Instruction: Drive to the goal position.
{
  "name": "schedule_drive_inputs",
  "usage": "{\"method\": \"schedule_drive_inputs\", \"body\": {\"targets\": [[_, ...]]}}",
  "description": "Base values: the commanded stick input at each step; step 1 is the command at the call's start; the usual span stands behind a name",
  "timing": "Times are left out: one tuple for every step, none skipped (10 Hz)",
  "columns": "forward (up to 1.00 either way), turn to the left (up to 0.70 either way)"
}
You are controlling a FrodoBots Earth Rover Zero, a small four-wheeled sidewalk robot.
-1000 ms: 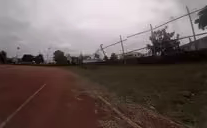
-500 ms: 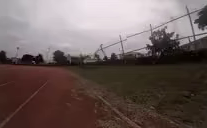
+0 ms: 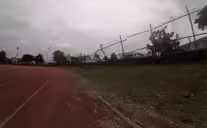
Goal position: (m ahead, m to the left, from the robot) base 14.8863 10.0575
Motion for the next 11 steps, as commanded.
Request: {"method": "schedule_drive_inputs", "body": {"targets": [[0.7, 0.0], [0.7, 0.0], [0.7, 0.0], [0.7, 0.35], [0.7, 0.35], [0.7, 0.35], [0.7, 0.35], [0.7, 0.35], [0.7, 0.35], [0.7, 0.35], [0.7, 0.35]]}}
